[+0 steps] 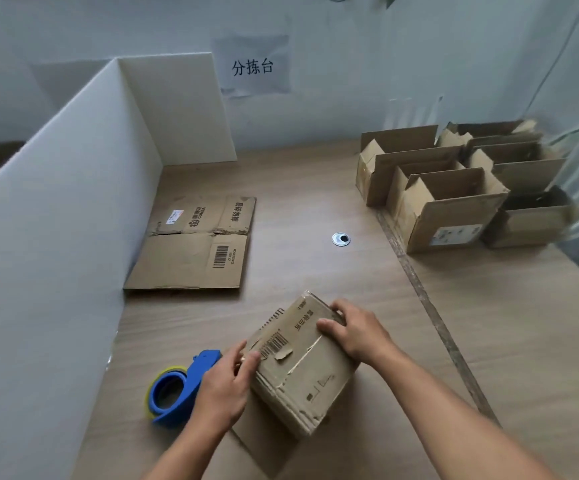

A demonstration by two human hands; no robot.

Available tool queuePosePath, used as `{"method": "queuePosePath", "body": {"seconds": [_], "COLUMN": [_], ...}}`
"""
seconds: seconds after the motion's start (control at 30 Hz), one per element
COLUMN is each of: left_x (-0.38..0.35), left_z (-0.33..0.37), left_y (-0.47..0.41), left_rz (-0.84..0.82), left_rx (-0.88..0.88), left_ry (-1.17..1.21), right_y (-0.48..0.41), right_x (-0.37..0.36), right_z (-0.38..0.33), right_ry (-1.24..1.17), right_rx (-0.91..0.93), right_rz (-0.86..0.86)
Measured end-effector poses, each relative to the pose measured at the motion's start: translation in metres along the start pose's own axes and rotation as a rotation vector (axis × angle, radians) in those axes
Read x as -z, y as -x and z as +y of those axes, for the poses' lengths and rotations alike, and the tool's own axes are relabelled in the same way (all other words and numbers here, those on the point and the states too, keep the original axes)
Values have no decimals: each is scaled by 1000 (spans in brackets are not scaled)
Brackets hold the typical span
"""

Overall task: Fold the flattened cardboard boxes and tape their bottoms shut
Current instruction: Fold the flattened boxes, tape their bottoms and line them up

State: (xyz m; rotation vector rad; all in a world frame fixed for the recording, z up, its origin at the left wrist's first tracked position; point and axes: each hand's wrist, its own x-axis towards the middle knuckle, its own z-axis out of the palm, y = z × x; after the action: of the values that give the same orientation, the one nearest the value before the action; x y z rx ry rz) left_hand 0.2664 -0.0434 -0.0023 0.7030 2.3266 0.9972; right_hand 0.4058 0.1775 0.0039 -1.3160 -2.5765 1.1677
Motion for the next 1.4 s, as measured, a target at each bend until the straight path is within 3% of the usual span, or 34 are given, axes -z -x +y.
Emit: {"method": "queuePosePath", "body": {"seconds": [0.2,0.43,0.53,0.67,0.83,1.0,1.13,1.23,1.4], "left_x": [-26,-36,-20,1,17,35,53,59,58], "left_z": [11,21,26,39,52,49,36,15,-20], "left_y": [22,19,10,3,-1,1,-1,3,24], "left_rz": [57,15,-82,-150,-150,-138,-106,-110,-198], "left_rx": [120,4,-64,-193,-331,-392,-315,-262,-265], "left_ry": [187,233,232,292,414,437,356,388,430], "right_y": [19,42,54,71,72,78,88,101,128], "right_x": [-6,1,9,24,23,5,-3,-13,-40], "right_z": [5,19,24,16,13,-3,-16,-23,-26], "right_ry": [-17,-89,-367,-931,-1093,-1043,-1087,-993,-899], "right_rx": [-40,-22,-14,-205,-414,-206,-24,72,103], "right_rz": [-1,69,79,-42,-75,-74,0,55,68]}}
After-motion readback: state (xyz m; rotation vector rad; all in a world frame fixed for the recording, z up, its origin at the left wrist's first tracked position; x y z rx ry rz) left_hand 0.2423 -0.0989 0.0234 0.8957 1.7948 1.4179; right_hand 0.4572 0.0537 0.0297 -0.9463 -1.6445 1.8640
